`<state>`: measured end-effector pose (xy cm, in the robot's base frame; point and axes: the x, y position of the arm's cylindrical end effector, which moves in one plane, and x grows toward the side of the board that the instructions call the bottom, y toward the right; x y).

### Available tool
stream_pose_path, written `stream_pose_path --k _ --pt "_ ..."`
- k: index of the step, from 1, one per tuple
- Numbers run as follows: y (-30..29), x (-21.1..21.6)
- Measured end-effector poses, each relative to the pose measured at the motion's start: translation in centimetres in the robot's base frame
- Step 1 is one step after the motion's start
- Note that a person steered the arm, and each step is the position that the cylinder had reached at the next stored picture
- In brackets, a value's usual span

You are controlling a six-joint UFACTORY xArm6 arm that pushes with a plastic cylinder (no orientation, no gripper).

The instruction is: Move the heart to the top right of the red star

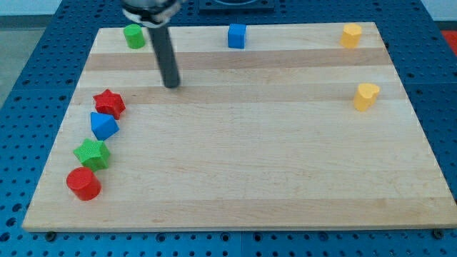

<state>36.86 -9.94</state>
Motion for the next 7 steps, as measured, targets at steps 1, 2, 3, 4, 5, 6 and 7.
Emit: stream_pose_path --k 1,2,3,4,5,6,7 --pt "4.6 3.4" --pt "9.3 6.9" --pt "14.9 9.3" --pt "20.1 9.4" --pt "24.8 9.3" --pt "28.1 9.0" --pt "31.3 7.9"
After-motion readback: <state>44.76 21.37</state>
